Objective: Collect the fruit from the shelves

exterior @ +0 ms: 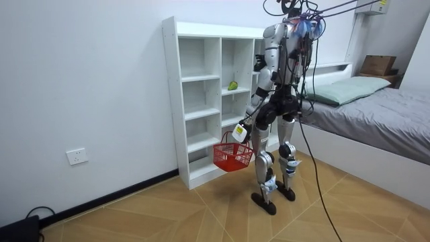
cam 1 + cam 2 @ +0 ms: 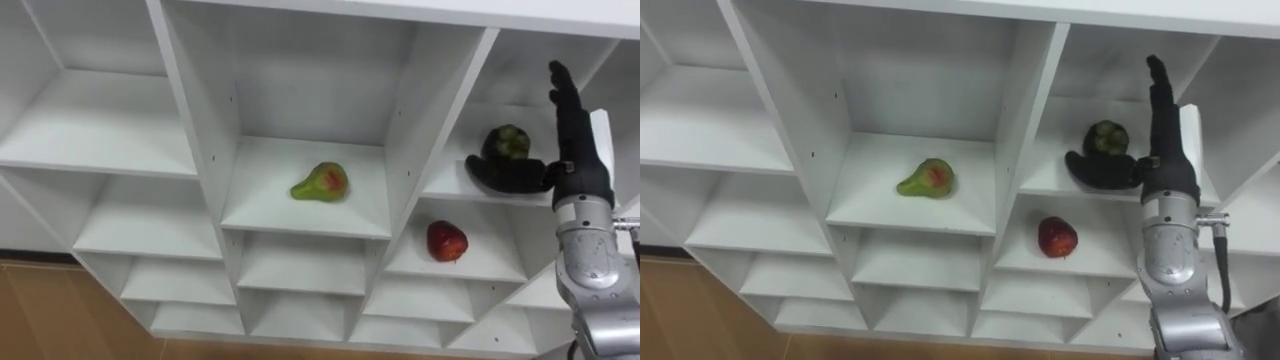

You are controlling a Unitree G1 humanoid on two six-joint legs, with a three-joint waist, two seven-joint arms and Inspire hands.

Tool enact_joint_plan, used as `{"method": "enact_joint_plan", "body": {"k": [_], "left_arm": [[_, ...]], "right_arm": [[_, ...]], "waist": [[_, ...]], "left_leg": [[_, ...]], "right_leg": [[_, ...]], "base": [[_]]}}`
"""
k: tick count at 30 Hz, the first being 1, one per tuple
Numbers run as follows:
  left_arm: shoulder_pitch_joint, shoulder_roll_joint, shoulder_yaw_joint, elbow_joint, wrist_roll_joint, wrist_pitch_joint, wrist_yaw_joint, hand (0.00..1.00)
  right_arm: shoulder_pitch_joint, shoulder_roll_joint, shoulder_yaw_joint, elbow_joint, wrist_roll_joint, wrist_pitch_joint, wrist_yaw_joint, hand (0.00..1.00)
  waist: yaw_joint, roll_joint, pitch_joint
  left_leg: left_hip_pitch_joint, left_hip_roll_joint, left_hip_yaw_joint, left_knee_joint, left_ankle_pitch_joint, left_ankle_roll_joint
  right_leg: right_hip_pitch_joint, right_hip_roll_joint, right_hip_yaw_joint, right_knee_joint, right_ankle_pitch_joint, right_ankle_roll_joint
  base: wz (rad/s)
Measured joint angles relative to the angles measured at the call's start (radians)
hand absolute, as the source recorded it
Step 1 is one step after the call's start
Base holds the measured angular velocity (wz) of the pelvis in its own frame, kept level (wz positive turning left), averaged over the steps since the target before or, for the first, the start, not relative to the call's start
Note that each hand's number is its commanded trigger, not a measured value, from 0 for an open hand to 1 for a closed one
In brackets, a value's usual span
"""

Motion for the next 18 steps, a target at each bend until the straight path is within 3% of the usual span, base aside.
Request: {"method": "enact_joint_plan", "body": {"k": [4,18], "left_arm": [[0.002,0.0,-0.001,0.0,0.0,0.01,-0.001,1.0],[-0.002,0.009,0.006,-0.018,0.049,0.055,-0.004,1.0]], "right_arm": [[-0.005,-0.02,0.0,0.032,0.0,0.015,0.036,0.0],[-0.024,-0.033,0.003,0.087,0.044,0.042,0.179,0.0]], "waist": [[0.0,-0.003,-0.0016],[0.001,-0.007,-0.0033]], "left_leg": [[0.002,-0.001,0.0,0.0,0.001,0.001],[0.006,0.001,0.0,0.0,0.002,0.001]], "right_leg": [[0.003,-0.001,0.0,0.0,0.0,0.0],[0.003,-0.001,0.0,0.004,0.0,0.0]], "base": [[0.0],[0.0]]}}
